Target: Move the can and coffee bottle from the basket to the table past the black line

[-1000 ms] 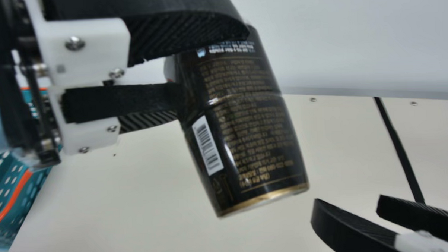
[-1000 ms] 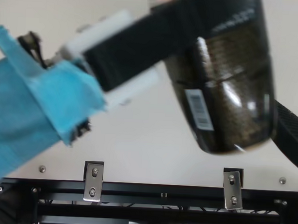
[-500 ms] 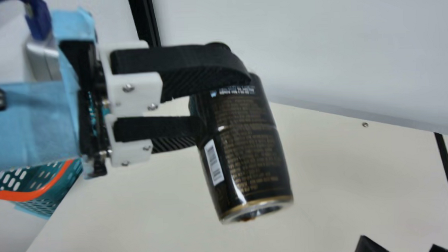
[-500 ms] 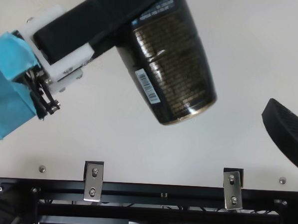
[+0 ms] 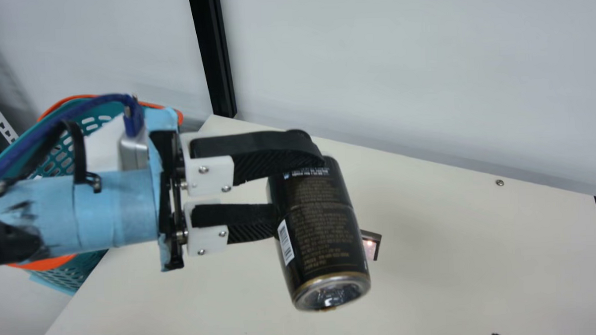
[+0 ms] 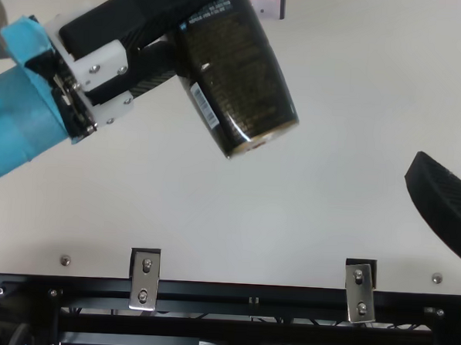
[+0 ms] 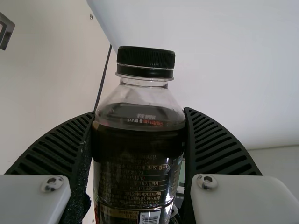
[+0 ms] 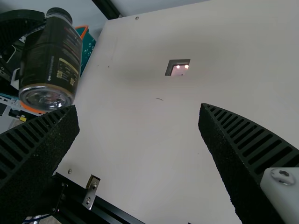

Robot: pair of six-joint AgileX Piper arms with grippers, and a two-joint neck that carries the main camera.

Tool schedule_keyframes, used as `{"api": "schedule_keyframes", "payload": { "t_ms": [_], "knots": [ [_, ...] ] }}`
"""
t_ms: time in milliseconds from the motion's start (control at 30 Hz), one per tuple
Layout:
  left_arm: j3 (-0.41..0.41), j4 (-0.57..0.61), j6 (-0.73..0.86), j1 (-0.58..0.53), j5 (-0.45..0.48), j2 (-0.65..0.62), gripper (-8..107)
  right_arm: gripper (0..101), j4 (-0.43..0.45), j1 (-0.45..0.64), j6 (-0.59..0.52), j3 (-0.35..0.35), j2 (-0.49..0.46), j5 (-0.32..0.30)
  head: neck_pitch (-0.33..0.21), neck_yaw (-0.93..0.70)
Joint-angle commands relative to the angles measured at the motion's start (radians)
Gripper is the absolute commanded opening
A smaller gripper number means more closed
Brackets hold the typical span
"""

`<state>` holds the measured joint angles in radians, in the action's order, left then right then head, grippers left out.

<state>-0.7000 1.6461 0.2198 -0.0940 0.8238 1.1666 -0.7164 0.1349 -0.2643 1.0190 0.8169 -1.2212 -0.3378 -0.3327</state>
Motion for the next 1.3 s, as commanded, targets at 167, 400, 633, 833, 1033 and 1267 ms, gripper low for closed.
{"api": "schedule_keyframes", "payload": {
  "t_ms": [167,400,633,833,1033,1267],
  "knots": [
    [0.043,0.100,0.096,0.025,0.067,0.064,10,101,0.000,0.000,0.000,0.000,0.000,0.000,-0.030,-0.028],
    [0.045,0.100,0.096,0.032,0.085,0.071,10,101,0.002,-0.005,0.005,0.001,0.001,0.002,-0.038,-0.030],
    [0.045,0.100,0.096,0.032,0.085,0.071,10,101,-0.077,-0.022,0.025,-0.022,0.028,0.021,-0.045,-0.035],
    [0.045,0.100,0.096,0.032,0.085,0.071,10,101,-0.272,-0.022,0.037,-0.057,0.076,0.046,-0.055,-0.052],
    [0.045,0.100,0.096,0.032,0.085,0.071,10,101,-0.322,-0.015,0.038,-0.080,0.108,0.056,-0.060,-0.073],
    [0.045,0.100,0.096,0.032,0.085,0.071,10,101,-0.333,-0.015,0.038,-0.080,0.109,0.066,-0.064,-0.102]
  ]
}}
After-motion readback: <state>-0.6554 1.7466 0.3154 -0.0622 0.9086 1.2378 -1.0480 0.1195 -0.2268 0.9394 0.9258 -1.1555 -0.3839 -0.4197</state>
